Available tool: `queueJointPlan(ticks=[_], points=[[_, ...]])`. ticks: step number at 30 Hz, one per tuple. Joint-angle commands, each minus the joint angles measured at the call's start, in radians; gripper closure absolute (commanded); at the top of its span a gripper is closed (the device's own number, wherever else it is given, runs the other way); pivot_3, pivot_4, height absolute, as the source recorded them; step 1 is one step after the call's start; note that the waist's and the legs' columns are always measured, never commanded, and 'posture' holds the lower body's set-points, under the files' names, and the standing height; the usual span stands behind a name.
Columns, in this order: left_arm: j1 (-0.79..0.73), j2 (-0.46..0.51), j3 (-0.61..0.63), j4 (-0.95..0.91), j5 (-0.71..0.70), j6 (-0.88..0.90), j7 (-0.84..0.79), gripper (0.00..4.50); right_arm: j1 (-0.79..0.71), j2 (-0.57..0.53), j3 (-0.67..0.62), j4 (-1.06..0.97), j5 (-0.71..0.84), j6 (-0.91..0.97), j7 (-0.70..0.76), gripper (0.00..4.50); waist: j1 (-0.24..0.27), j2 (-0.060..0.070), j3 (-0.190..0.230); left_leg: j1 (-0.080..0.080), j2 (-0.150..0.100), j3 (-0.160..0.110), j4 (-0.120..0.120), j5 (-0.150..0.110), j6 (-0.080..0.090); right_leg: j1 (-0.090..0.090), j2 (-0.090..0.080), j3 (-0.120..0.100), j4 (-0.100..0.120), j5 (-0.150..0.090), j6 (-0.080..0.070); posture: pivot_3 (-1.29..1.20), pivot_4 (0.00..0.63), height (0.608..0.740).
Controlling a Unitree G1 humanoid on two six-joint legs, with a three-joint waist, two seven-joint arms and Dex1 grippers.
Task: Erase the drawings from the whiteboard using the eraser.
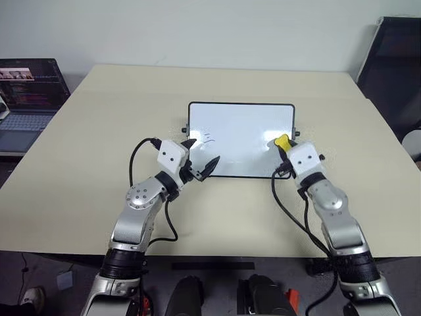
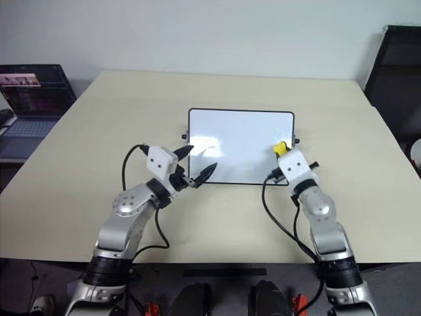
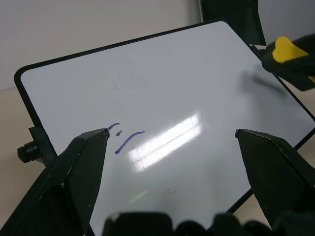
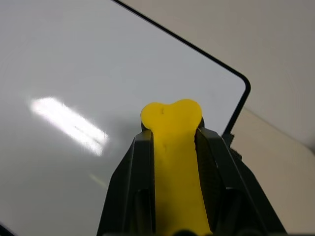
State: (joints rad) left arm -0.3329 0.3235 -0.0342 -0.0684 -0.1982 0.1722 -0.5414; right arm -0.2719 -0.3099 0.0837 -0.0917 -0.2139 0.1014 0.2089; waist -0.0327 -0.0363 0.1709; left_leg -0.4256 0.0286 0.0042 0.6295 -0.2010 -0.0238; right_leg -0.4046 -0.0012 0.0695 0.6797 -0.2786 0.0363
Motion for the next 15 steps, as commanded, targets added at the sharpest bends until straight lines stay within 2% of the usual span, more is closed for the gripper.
queueJointPlan(ticks=[1,15], points=[[-0.019,-0.006,-0.005,-0.037,-0.014,-0.006,-0.013,0.0,0.01,0.008,0.026,0.006,-0.019,-0.088,-0.025,3.63,-0.002,0.0,0.0,0.0,0.0,0.0,0.0,0.0,0.0,0.0,0.0,0.001,0.0,0.0,0.0,0.0,0.15,0.74],[-0.02,-0.004,0.003,-0.023,-0.008,-0.016,-0.026,0.0,-0.048,0.017,0.022,0.042,-0.026,-0.105,-0.025,3.63,0.0,0.0,0.0,0.0,0.0,0.0,0.0,0.0,0.0,0.0,0.0,0.001,0.0,0.0,-0.001,0.0,0.15,0.74]])
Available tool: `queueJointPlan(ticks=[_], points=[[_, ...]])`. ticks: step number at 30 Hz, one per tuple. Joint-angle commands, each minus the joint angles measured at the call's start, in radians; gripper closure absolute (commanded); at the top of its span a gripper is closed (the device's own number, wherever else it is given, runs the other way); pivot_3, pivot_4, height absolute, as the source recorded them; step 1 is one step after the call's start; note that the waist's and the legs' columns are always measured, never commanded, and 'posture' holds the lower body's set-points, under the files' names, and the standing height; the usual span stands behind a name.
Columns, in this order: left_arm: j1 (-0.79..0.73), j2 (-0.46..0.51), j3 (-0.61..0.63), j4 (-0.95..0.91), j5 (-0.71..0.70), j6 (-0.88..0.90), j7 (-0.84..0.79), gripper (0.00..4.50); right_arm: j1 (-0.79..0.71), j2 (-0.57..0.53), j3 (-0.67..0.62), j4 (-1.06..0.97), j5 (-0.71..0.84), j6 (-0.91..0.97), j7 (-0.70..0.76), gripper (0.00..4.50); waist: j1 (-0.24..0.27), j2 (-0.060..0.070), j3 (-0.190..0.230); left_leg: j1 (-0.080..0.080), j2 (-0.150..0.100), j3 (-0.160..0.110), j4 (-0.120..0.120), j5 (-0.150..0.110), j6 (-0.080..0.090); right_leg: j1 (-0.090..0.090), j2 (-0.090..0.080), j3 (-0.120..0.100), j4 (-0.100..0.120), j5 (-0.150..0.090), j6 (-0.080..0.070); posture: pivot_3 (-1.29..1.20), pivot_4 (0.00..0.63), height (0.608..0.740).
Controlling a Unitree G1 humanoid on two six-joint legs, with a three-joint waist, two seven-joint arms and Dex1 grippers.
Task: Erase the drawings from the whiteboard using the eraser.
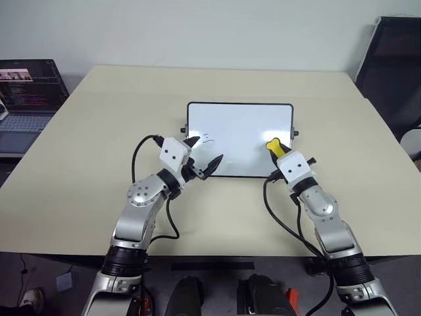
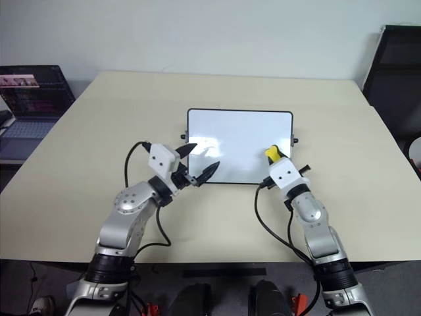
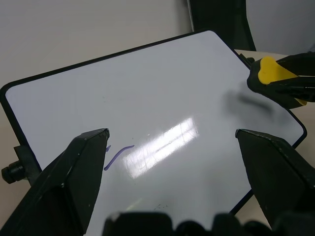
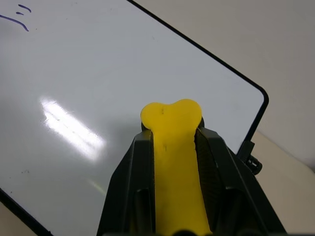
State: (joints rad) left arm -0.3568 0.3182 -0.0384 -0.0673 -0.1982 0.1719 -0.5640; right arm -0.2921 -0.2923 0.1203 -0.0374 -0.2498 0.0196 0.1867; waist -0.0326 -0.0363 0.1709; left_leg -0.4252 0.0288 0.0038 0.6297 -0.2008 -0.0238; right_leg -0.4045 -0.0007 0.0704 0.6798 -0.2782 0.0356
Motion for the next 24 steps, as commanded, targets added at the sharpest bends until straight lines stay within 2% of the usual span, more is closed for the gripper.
queueJointPlan(ticks=[1,10,16,21,24], points=[[0.01,0.002,0.009,-0.027,-0.008,-0.015,-0.001,0.0,-0.032,0.001,-0.014,-0.011,0.011,-0.022,-0.002,3.63,0.0,0.0,0.0,0.0,0.0,0.0,0.0,0.0,0.0,0.0,0.0,0.0,0.0,0.0,0.0,0.0,0.15,0.74],[0.148,0.01,0.066,-0.036,0.06,-0.019,0.137,0.0,-0.137,0.043,-0.003,-0.009,0.03,0.055,0.024,3.63,-0.002,0.0,0.0,0.0,0.001,-0.002,0.0,0.0,0.0,0.0,0.0,0.0,0.0,0.0,0.0,0.0,0.15,0.74],[0.134,0.011,0.082,-0.012,0.086,-0.026,0.187,0.0,-0.202,0.08,0.041,0.0,0.047,0.096,0.081,3.63,0.003,0.0,0.0,0.0,0.0,-0.002,0.0,0.0,0.0,0.0,-0.001,0.0,0.0,0.0,0.0,0.0,0.15,0.74],[0.094,0.002,0.059,0.026,0.084,-0.044,0.155,0.0,-0.365,0.144,0.143,0.082,0.05,0.218,0.197,3.63,-0.002,0.0,0.0,0.0,0.001,-0.002,0.0,0.0,0.0,0.0,0.0,-0.001,0.001,0.0,-0.001,0.0,0.15,0.74],[0.07,-0.001,0.047,0.054,0.094,-0.053,0.151,0.0,-0.451,0.177,0.179,0.172,0.035,0.234,0.218,3.63,-0.002,0.0,0.0,0.0,0.001,-0.002,0.0,0.0,0.0,0.0,0.0,-0.001,0.001,0.0,-0.001,0.0,0.15,0.74]])
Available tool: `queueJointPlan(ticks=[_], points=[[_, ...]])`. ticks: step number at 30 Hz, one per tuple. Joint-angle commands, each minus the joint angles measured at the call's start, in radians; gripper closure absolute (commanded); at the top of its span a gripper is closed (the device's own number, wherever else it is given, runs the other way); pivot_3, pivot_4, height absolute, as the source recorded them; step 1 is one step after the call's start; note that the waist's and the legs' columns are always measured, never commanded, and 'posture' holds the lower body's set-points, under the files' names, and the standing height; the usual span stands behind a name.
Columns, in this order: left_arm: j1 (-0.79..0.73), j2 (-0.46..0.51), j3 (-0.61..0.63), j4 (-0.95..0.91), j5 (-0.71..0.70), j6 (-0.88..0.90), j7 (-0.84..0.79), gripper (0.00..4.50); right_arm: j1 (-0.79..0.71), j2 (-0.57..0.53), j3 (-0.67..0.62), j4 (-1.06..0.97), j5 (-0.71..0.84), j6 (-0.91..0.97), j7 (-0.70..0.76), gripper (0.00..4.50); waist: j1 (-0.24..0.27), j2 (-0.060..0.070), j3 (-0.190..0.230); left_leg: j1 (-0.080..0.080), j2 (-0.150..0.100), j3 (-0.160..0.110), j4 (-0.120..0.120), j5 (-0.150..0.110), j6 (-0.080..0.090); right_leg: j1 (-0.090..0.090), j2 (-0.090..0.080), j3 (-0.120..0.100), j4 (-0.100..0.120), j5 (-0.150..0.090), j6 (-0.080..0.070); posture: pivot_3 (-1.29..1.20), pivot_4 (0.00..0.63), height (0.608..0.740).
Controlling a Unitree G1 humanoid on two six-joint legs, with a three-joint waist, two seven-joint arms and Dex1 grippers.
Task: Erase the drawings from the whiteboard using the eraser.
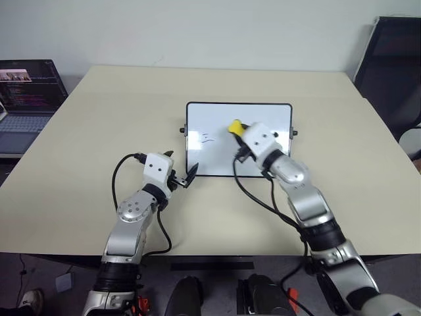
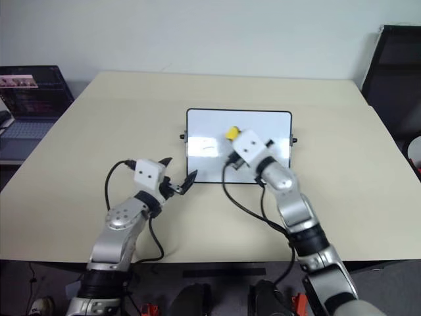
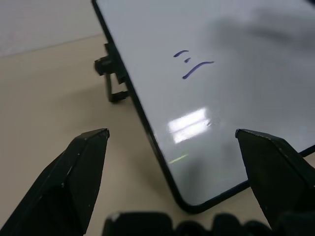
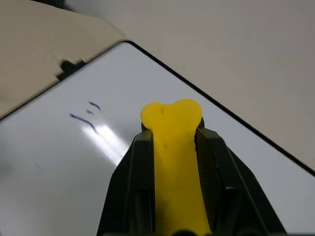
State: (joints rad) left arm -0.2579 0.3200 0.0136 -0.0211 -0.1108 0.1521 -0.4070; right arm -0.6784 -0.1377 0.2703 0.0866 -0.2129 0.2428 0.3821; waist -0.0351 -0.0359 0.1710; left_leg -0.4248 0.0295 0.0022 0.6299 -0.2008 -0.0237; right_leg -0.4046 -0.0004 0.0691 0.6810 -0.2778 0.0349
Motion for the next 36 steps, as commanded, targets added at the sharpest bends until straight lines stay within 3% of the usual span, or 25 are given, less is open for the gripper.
queueJointPlan(ticks=[1,14,18,23,32,36], points=[[-0.036,-0.004,-0.007,0.013,0.006,-0.035,-0.005,0.0,-0.094,0.032,0.033,0.091,-0.007,0.005,0.019,3.63,0.001,0.0,0.0,0.0,0.0,0.0,0.0,0.0,0.0,0.0,0.0,0.0,0.0,0.0,0.0,0.0,0.15,0.74],[-0.055,-0.001,-0.002,-0.026,-0.006,0.0,-0.002,0.0,-0.38,0.083,0.067,0.554,-0.068,-0.112,-0.026,3.63,0.001,0.0,0.0,-0.001,-0.001,-0.001,-0.001,0.0,0.0,-0.001,-0.002,-0.001,0.0,0.0,0.0,0.0,0.15,0.74],[-0.046,-0.003,-0.001,-0.036,-0.004,-0.002,0.003,0.0,-0.392,0.096,0.094,0.608,-0.095,-0.107,-0.013,3.63,0.001,0.0,0.0,-0.001,-0.001,-0.001,-0.001,0.0,0.0,-0.001,-0.002,-0.001,0.0,0.0,0.0,0.0,0.15,0.74],[-0.048,-0.002,0.007,-0.041,-0.005,0.002,0.011,0.0,-0.323,0.078,0.134,0.556,-0.124,-0.047,0.031,3.63,0.0,0.0,0.0,0.0,-0.001,-0.001,0.0,0.0,0.0,0.0,-0.002,-0.001,0.001,0.0,0.0,0.0,0.15,0.74],[-0.05,-0.005,0.01,-0.032,-0.005,-0.008,0.012,0.0,-0.126,-0.007,0.181,0.291,-0.152,0.087,0.139,3.63,0.003,0.0,0.0,0.0,-0.001,-0.002,0.001,0.0,0.0,0.001,-0.002,-0.001,0.001,0.0,0.0,0.0,0.15,0.74],[-0.055,-0.006,0.006,-0.014,-0.006,-0.018,0.003,0.0,-0.144,-0.018,0.118,0.278,-0.129,0.064,0.076,3.63,0.004,0.0,0.0,0.0,-0.001,-0.002,0.002,0.0,0.0,0.001,-0.002,-0.002,0.001,0.0,0.0,0.0,0.15,0.74]])
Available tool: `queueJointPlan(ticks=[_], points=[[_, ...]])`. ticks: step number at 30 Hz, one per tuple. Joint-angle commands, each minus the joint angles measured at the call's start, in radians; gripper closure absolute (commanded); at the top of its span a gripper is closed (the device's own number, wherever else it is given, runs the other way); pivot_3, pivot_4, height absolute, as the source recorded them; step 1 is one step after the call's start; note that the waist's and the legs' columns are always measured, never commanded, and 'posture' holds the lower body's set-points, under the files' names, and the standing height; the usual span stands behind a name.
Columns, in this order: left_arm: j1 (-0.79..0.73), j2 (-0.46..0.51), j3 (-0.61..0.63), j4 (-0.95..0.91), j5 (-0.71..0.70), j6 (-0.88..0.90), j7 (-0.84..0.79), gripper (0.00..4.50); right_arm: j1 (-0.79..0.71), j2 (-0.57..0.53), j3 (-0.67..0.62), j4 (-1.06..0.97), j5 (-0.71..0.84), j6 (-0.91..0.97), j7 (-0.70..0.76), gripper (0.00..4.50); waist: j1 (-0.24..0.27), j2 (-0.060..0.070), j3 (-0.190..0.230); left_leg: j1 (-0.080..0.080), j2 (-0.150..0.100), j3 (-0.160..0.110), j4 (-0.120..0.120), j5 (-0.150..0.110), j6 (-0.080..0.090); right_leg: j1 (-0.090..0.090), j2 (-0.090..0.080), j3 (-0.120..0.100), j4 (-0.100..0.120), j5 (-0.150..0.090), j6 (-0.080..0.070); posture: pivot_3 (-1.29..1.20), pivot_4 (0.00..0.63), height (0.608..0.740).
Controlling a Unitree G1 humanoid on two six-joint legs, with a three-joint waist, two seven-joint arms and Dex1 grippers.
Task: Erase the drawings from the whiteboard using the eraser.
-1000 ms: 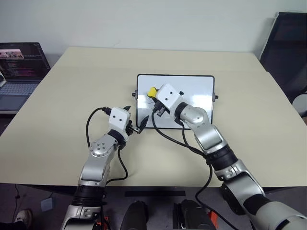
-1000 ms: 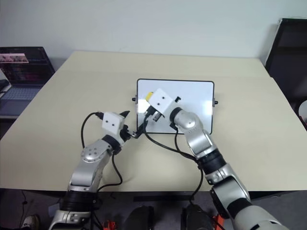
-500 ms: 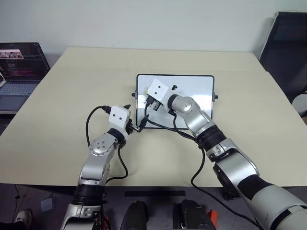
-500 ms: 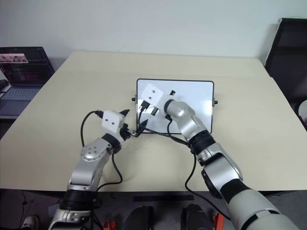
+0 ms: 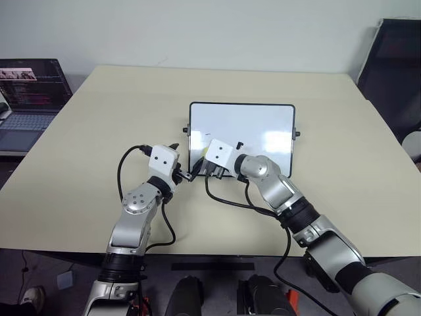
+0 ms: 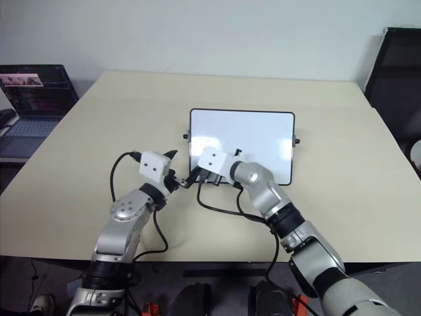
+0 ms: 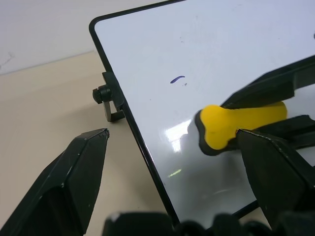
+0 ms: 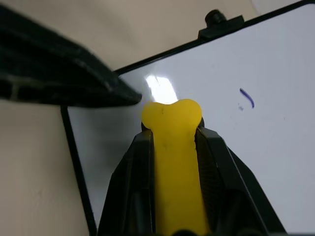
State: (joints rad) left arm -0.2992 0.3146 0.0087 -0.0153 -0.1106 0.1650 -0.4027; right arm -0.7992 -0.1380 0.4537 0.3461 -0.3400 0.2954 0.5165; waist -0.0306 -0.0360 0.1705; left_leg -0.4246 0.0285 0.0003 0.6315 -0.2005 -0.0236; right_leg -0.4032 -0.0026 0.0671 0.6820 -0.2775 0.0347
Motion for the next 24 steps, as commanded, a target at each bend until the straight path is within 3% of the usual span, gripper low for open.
queueJointPlan(ticks=[1,6,12,24], points=[[-0.015,-0.001,0.009,-0.015,-0.007,-0.034,-0.004,0.0,-0.056,-0.003,-0.101,0.041,0.015,-0.017,-0.105,3.63,0.0,0.0,0.0,0.0,0.0,0.0,0.0,0.0,0.0,0.0,0.0,0.0,0.0,0.0,0.0,0.0,0.15,0.74],[-0.025,-0.002,0.005,0.003,-0.007,-0.045,-0.013,0.0,-0.182,0.037,-0.188,0.158,0.058,-0.13,-0.25,3.63,-0.002,0.0,0.001,0.0,0.0,0.001,0.0,0.001,0.0,-0.001,0.0,0.0,0.0,0.0,0.0,0.0,0.15,0.74],[-0.021,-0.001,0.005,-0.001,-0.007,-0.047,-0.017,0.0,-0.246,0.063,-0.184,0.282,0.049,-0.189,-0.268,3.63,-0.005,0.0,0.001,-0.001,0.001,0.002,-0.004,0.0,-0.001,-0.003,0.0,0.001,-0.002,0.0,0.0,0.0,0.15,0.74],[0.001,0.001,0.015,-0.042,-0.004,-0.03,-0.004,0.0,-0.07,0.053,0.004,0.146,-0.012,-0.052,-0.022,3.63,-0.005,0.0,0.0,0.0,0.001,0.0,-0.002,0.0,-0.001,-0.001,0.0,0.001,0.0,0.0,0.0,0.0,0.15,0.74]])
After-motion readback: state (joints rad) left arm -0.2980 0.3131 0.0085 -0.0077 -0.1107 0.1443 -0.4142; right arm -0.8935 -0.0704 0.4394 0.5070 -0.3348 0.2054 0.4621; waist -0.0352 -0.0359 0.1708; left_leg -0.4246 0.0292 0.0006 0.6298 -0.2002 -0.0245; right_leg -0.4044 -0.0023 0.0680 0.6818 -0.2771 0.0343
